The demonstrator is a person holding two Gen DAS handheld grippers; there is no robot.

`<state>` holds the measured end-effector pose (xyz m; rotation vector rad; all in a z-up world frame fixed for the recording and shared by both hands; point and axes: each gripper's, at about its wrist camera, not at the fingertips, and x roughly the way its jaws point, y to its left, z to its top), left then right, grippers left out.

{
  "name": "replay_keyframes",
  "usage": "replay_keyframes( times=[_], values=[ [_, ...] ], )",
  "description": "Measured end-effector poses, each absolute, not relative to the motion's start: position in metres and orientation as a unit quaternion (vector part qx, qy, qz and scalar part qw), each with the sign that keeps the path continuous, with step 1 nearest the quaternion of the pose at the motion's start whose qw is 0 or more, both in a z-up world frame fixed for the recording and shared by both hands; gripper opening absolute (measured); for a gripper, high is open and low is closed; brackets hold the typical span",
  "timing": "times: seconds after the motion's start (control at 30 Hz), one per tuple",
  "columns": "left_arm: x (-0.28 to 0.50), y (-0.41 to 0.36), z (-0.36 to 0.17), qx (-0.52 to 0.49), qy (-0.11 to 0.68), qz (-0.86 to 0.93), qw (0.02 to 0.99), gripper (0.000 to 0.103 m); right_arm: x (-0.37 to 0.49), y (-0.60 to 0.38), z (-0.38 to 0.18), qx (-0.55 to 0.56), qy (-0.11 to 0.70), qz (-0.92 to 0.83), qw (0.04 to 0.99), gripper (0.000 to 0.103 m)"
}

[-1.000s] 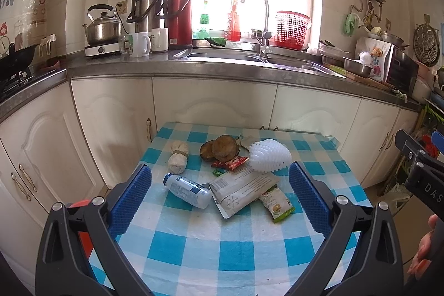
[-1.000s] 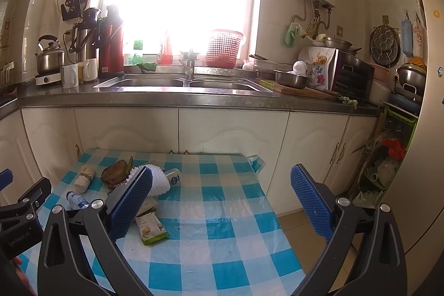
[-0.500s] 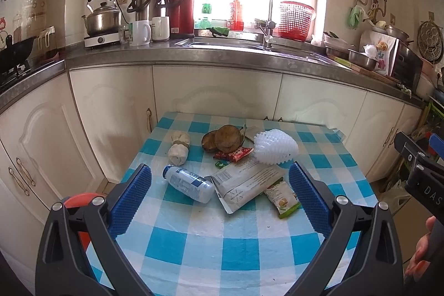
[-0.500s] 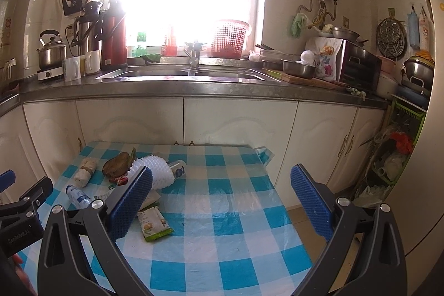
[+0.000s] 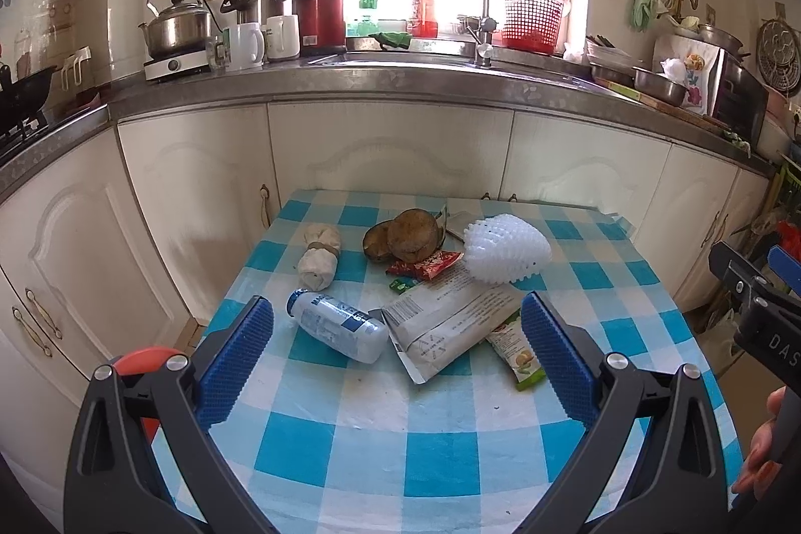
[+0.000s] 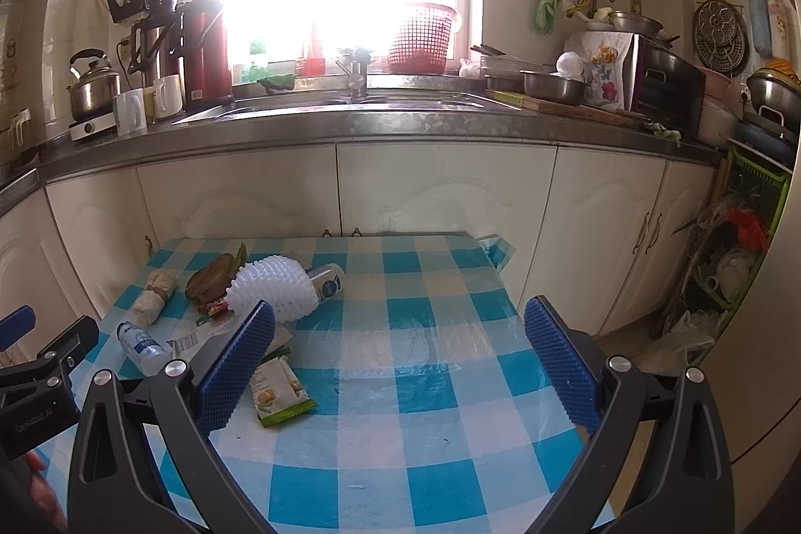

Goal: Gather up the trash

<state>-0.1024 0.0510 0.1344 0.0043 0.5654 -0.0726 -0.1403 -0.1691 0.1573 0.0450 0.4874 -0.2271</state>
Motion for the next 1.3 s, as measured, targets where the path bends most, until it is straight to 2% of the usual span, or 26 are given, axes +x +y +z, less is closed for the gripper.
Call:
replay_keyframes(
  times=[0.43, 0.67, 0.83, 1.07, 1.3],
  values=[
    [-0.092, 0.075, 0.11, 0.034, 0.277, -0.035, 0.96, 0.1, -0.121, -0.18, 0.114, 0.073, 0.276, 0.02, 0.958, 0.098],
    [-0.08, 0.092, 0.091, 0.028, 0.297, -0.083, 0.951, 0.1, -0.108, -0.204, 0.081, 0.168, 0.332, 0.059, 0.926, 0.098],
    [-0.072, 0.096, 0.077, 0.039, 0.318, -0.092, 0.943, 0.1, -0.1, -0.203, 0.066, 0.187, 0.363, 0.072, 0.91, 0.098],
    [-0.036, 0.113, 0.048, -0.06, 0.392, -0.085, 0.914, 0.1, -0.086, -0.188, 0.055, 0.194, 0.393, 0.109, 0.892, 0.098],
    [-0.005, 0.118, 0.039, -0.138, 0.428, -0.056, 0.892, 0.1, -0.072, -0.16, 0.045, 0.137, 0.415, 0.135, 0.889, 0.097]
  ],
)
